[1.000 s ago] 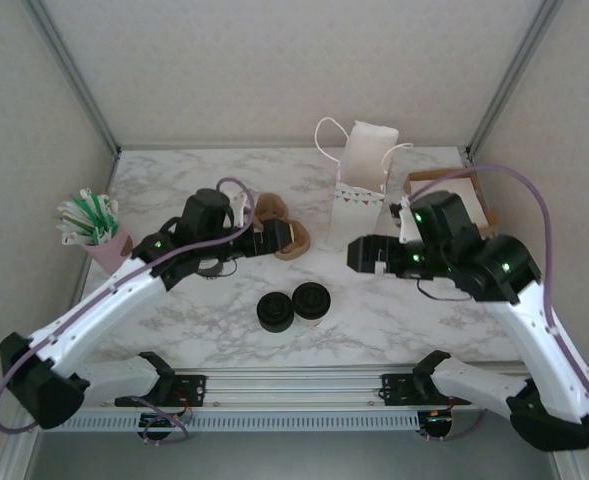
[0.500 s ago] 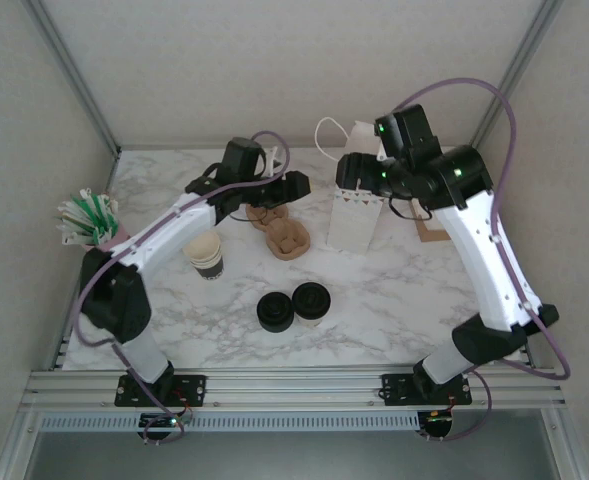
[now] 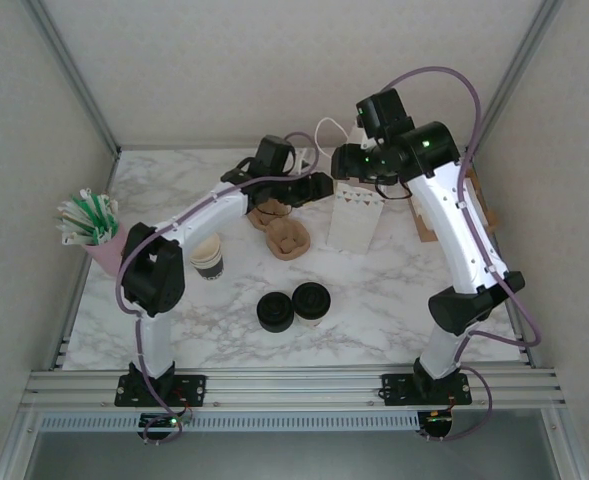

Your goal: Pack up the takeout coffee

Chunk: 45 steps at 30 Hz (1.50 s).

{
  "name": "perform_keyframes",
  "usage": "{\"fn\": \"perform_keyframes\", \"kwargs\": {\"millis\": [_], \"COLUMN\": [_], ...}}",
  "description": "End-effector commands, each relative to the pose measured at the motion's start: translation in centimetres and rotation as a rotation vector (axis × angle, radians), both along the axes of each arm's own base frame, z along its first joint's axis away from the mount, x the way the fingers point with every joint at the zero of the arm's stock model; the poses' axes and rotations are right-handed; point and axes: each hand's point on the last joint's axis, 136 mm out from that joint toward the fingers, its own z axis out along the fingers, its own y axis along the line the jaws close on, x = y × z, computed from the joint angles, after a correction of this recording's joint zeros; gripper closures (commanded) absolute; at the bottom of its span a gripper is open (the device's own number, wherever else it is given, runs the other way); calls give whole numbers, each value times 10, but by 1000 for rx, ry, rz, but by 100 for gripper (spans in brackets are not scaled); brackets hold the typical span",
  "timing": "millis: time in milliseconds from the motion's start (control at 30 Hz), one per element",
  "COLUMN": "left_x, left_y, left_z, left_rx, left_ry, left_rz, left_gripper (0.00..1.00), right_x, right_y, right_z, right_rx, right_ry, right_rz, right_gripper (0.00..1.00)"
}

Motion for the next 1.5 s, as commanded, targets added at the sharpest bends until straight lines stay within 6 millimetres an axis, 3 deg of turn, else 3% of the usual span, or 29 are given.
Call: {"fn": "perform_keyframes", "kwargs": {"millis": [0, 133, 233, 400, 500, 600, 800, 933, 1367, 1467], "left_x": [-12, -32, -41, -49, -58, -66, -71, -72, -71, -71], "left_y": [-27, -50, -52, -26, -10, 7, 48, 66, 69, 69], "left_z": [9, 5, 9, 18, 21, 26, 39, 40, 32, 33], "left_rx": [-42, -50, -47, -15, -4, 10, 11, 19, 21, 20], "left_ry": [-4, 8, -1, -43, -53, -75, -102, -109, -94, -97], "left_rz": [-57, -103, -106, -55, -35, 0, 94, 132, 139, 139], "left_gripper": [43, 44, 43, 40, 39, 38, 34, 32, 32, 32], "right_x": [1, 4, 5, 3, -3, -6, -5, -2, 6, 8], "right_y": [-7, -14, -21, -27, -20, -14, -22, -27, -20, -21], "right_z": [-1, -6, -7, -8, -11, -19, -42, -50, -70, -75], "right_rx": [-50, -106, -160, -237, -230, -217, -256, -270, -260, -263], "right_ry": [7, 14, 11, 0, 14, 39, 115, 140, 189, 199], "right_rz": [-3, -13, -8, 58, 132, 179, 187, 186, 214, 212], "right_gripper": [35, 42, 49, 59, 62, 64, 65, 71, 73, 79]}}
